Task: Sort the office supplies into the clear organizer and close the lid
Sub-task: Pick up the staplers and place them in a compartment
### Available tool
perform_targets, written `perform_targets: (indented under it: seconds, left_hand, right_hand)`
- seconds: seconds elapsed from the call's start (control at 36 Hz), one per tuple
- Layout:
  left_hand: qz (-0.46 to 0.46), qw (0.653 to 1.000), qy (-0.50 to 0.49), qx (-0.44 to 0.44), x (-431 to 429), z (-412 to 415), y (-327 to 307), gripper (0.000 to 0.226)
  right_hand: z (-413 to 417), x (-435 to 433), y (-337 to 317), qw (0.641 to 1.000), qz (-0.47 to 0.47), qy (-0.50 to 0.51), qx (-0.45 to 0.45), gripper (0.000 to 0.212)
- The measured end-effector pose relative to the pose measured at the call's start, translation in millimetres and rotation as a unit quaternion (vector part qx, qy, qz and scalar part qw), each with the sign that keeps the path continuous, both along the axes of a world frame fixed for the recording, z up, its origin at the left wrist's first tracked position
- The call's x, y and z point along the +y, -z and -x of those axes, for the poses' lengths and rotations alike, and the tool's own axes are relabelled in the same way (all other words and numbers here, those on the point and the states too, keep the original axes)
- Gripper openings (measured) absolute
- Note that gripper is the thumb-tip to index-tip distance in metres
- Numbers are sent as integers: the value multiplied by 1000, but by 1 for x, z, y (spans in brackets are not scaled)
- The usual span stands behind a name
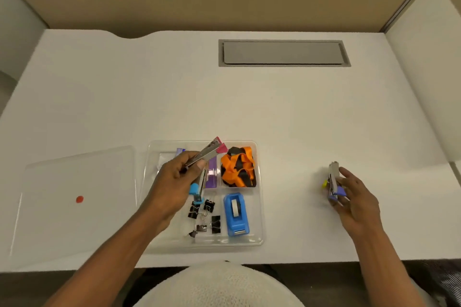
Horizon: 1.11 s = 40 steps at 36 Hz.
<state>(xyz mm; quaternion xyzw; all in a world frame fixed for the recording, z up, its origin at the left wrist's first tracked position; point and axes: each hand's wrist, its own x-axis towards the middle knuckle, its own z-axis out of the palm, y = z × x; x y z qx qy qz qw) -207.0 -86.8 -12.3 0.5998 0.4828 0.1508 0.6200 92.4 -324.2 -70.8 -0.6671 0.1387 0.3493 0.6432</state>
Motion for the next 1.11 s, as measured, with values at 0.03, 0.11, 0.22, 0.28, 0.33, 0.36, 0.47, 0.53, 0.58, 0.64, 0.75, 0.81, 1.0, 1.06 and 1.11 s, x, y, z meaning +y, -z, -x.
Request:
perform_targets:
  seconds: [0.03,0.11,0.22,0.28,0.33,0.36,0.47,0.53,0.58,0.64,0.75,0.81,1.0,1.06,1.11]
  left_hand:
    - [-3,1000,-10,7,0,9,-1,19]
    - [-27,999,-18,39,-1,34,1,19]
    - [-95,986,15,134,-6,63,3,21]
    - [-162,967,42,193,-9,76,6,24]
    - [-212,948,65,229,-13,88,13,27]
    - [-229,941,74,240,-15,93,16,28]
    - [-278,913,83,286,-23,107,22,30]
    - [-297,900,88,307,-26,112,25,28]
    - [-308,889,97,324,-27,116,28,23]
    - [-313,879,121,339,-29,118,30,17]
    - [-311,848,184,387,-36,113,35,21]
    - [-294,830,223,418,-37,107,36,33]
    - [-279,818,264,429,-20,94,44,38]
    - [-278,816,255,437,-17,96,43,41]
    - [-275,806,269,449,-12,99,38,44]
  right_hand:
    - [3,1,-5,1000,-9,-17,-2,30]
    - [16,12,-20,996,-28,-86,-17,38]
    - [43,37,-39,982,-39,-180,-44,32]
    - [63,53,-48,973,-42,-221,-58,30]
    - [85,69,-56,962,-51,-263,-61,29]
    - [95,76,-58,956,-58,-282,-56,30]
    - [137,99,-62,936,-71,-344,-23,39]
    - [154,106,-60,930,-63,-362,-11,40]
    - [169,110,-58,927,-57,-369,-1,40]
    - [180,112,-56,928,-47,-369,5,38]
    - [195,111,-53,926,-23,-378,6,37]
    - [200,111,-50,924,-4,-383,4,38]
    - [215,110,-43,920,15,-392,2,35]
    - [219,110,-39,917,18,-398,-2,35]
    - [222,110,-37,916,23,-401,-6,35]
